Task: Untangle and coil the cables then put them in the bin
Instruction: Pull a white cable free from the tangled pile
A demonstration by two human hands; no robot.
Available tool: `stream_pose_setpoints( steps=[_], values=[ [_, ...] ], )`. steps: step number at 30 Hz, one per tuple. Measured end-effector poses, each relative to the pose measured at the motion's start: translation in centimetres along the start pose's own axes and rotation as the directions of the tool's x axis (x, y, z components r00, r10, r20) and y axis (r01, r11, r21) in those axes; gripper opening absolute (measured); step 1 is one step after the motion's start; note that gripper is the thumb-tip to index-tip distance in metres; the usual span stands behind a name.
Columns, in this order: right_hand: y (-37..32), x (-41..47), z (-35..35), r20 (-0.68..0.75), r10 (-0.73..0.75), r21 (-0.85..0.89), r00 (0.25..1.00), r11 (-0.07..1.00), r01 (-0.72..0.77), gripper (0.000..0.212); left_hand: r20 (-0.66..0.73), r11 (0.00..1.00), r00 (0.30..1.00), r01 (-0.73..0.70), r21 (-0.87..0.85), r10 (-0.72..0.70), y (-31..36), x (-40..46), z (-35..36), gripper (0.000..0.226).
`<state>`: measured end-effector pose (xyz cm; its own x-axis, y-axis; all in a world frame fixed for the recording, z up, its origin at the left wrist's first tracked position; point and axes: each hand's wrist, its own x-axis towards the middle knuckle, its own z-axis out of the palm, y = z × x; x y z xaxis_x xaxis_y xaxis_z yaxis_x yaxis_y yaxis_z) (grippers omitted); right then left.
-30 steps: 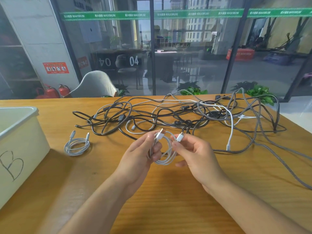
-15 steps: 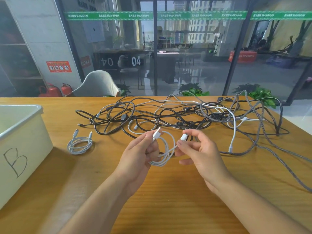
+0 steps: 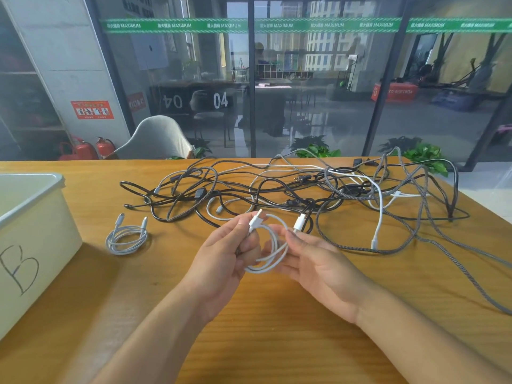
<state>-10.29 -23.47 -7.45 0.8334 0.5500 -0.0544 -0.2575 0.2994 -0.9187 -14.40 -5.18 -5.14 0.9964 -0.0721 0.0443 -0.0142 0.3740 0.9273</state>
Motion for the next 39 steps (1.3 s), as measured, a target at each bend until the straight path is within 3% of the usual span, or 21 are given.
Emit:
stream_pose_setpoints(
  steps=[6,11,14,18,22,26,30,34,39],
  values=[
    [-0.5,-0.1,0.9,0.092,0.005,0.137,0.996,0.990,-0.017,0.038,0.038,1.000,0.999,0.008,0.018,-0.009,-0.5,-0.3,1.1,0.033],
    [-0.3,-0.1,1.7,-0.083,-0.115,0.164,0.990,0.978,0.128,0.041,0.111,0.997,0.993,-0.023,-0.071,0.031,-0.9,-0.5,2.3,0.036],
    [-0.7,-0.3,2.0,-0.153,-0.195,0.242,0.969,0.943,0.228,0.037,0.147,0.999,0.989,-0.025,-0.027,0.029,-1.2,-0.5,2.4,0.041],
    [-0.6,-0.2,1.6,-0.187,-0.190,0.235,0.964,0.944,0.232,0.034,0.175,0.999,0.984,0.013,0.041,-0.020,-1.2,-0.4,2.2,0.046],
    [-0.5,0.1,1.5,-0.249,-0.165,0.249,0.954,0.941,0.228,0.029,0.140,1.000,0.990,0.024,-0.011,-0.022,-1.3,-0.3,2.2,0.033],
    [-0.2,0.1,1.7,-0.328,-0.145,0.111,0.933,0.975,0.191,0.014,0.155,0.998,0.987,0.027,0.054,-0.035,-1.9,-0.6,2.8,0.050],
    [-0.3,-1.0,2.2,-0.237,-0.129,0.023,0.963,0.990,0.138,0.027,0.151,0.978,0.971,0.168,0.120,-0.185,-0.9,-0.8,2.4,0.073],
    [-0.2,-0.9,2.0,-0.203,-0.142,-0.086,0.969,0.988,0.127,0.048,0.170,0.974,0.959,0.217,0.071,-0.226,-0.4,-1.0,2.1,0.053],
    [-0.4,-0.9,2.1,-0.231,-0.174,-0.137,0.957,0.980,0.145,0.044,0.166,0.987,0.973,0.153,0.048,-0.159,-0.9,-0.8,2.2,0.043]
  ],
)
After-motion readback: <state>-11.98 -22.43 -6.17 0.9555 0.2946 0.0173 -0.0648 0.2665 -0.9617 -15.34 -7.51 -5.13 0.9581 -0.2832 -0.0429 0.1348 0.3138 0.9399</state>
